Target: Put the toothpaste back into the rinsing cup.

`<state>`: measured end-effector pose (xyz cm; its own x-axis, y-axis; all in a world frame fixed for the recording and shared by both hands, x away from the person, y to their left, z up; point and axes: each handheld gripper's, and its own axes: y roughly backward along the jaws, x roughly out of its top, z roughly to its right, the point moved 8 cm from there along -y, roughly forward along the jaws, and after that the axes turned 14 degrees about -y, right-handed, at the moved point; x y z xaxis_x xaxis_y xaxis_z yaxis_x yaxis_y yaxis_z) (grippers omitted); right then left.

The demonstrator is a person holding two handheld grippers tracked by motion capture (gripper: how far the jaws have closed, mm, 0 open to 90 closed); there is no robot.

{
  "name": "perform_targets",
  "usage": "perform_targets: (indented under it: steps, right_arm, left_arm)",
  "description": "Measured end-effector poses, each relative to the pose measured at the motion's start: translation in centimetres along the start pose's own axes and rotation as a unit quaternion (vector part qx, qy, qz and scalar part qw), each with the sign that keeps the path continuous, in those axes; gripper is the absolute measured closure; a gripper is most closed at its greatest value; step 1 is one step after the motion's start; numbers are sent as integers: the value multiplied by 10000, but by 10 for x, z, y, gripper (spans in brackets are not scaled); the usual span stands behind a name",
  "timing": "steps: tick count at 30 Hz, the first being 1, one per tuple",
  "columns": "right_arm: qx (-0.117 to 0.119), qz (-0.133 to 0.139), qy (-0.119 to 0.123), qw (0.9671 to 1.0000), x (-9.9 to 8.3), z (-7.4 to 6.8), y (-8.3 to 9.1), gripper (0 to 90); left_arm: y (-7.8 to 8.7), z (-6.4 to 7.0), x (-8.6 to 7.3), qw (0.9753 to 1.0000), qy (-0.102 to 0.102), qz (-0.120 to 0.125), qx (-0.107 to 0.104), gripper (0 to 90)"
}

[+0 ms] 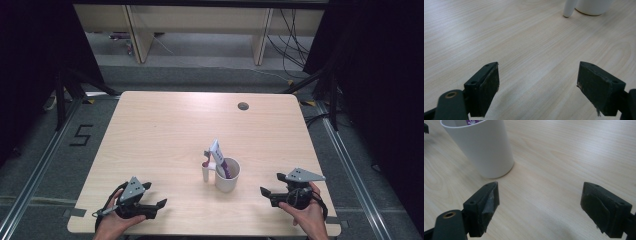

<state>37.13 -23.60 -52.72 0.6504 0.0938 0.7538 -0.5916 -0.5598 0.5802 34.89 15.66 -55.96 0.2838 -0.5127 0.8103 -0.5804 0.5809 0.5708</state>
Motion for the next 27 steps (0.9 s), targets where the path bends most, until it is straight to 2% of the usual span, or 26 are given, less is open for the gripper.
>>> perform_targets:
  steps: [2,3,4,5,6,7,8,9,10,11,15,16,17,18,20,21,22,24,25,26,27]
  right_arm:
    - [-45,-16,106,9999,-1,1,2,164]
    - [-9,-69,-144,9999,-4,-3,3,164]
    - [-30,3,82,10000,-3,1,3,164]
    - [7,-31,6,10000,-5,-1,4,164]
    - [-22,-42,106,9999,-6,0,5,164]
    - [-18,-50,33,10000,-8,-1,5,164]
    - [-17,-81,189,9998,-9,0,6,164]
    - [-44,-77,146,9999,-9,0,6,164]
    - [-48,-142,123,9998,-12,-1,7,164]
    - [-59,-186,-3,9998,-14,-3,8,164]
    - [-87,-163,215,9996,-16,-2,10,164]
    - [-72,-235,75,9997,-19,-5,11,164]
    - [-102,-217,147,9996,-20,-3,11,164]
    - [-94,-246,80,9996,-22,-5,11,164]
    - [-178,-239,255,9992,-22,-2,12,164]
    - [-113,-295,175,9993,-24,-3,12,164]
    - [-156,-320,212,9991,-25,-3,13,164]
    - [-208,-346,98,9991,-28,-3,15,164]
    - [-229,-364,87,9990,-30,-3,16,165]
    - [-201,-376,198,9989,-30,-2,16,165]
    - [-258,-384,118,9989,-31,-3,17,164]
  left_arm:
    - [0,0,0,10000,2,3,0,175]
    - [0,0,0,10000,-8,-7,5,175]
    - [0,0,0,10000,0,-2,-13,175]
    - [0,0,0,10000,-11,-1,-23,175]
    - [0,0,0,10000,-14,-2,-23,175]
    - [0,-1,-1,9999,-88,-66,0,175]
    - [0,-1,-1,10000,-60,-58,19,175]
    - [0,0,0,10000,0,7,-4,175]
    - [0,0,0,10000,-22,-20,7,175]
    - [0,0,0,10000,-4,-6,0,175]
    - [0,0,0,10000,-9,-2,-7,175]
    - [0,0,0,10000,-21,-15,1,175]
    - [0,0,0,10000,-21,-12,2,175]
    - [0,-1,-1,10000,-50,-40,12,175]
    - [0,0,0,10000,-5,0,-1,175]
    - [0,0,0,10000,1,-3,6,175]
    - [0,0,0,10000,4,2,-1,175]
    - [-1,0,0,10000,0,40,9,174]
    - [0,0,0,10000,-17,16,-13,175]
    - [0,0,0,10000,-15,18,-11,173]
    - [0,0,0,10000,-8,-18,20,171]
